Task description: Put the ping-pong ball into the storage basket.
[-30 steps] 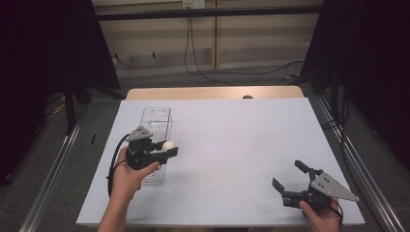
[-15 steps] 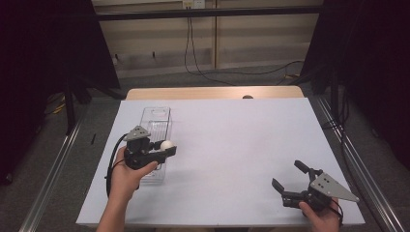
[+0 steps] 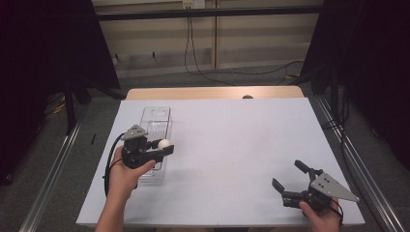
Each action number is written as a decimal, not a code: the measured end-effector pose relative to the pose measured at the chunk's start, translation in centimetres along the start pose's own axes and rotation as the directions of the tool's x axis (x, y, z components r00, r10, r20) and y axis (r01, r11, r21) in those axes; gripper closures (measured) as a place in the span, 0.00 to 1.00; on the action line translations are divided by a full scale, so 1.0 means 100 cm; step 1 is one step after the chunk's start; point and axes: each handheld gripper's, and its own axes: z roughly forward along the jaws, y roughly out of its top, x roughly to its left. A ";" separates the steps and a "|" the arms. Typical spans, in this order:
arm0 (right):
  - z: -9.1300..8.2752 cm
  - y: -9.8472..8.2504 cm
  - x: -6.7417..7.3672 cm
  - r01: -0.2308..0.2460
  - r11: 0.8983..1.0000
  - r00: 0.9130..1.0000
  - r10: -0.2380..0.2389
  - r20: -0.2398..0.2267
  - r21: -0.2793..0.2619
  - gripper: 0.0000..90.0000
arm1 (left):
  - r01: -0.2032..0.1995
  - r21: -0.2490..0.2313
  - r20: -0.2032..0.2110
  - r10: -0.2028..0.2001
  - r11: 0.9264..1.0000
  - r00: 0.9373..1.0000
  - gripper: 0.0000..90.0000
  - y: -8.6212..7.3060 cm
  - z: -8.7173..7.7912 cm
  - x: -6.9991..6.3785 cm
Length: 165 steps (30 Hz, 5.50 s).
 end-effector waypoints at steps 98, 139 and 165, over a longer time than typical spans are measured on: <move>-0.001 0.001 0.001 0.011 1.000 1.000 -0.012 -0.015 -0.008 0.02 | 0.047 -0.014 -0.162 -0.048 0.999 0.986 0.57 -0.010 -0.006 0.034; -0.001 0.001 0.001 0.008 1.000 1.000 -0.008 -0.007 -0.010 0.02 | 0.053 0.019 -0.209 -0.048 0.998 0.977 0.57 -0.019 0.006 0.042; -0.001 0.001 0.001 0.011 1.000 1.000 -0.011 -0.003 -0.011 0.02 | 0.047 0.053 -0.223 -0.034 0.997 0.974 0.57 -0.023 0.013 0.043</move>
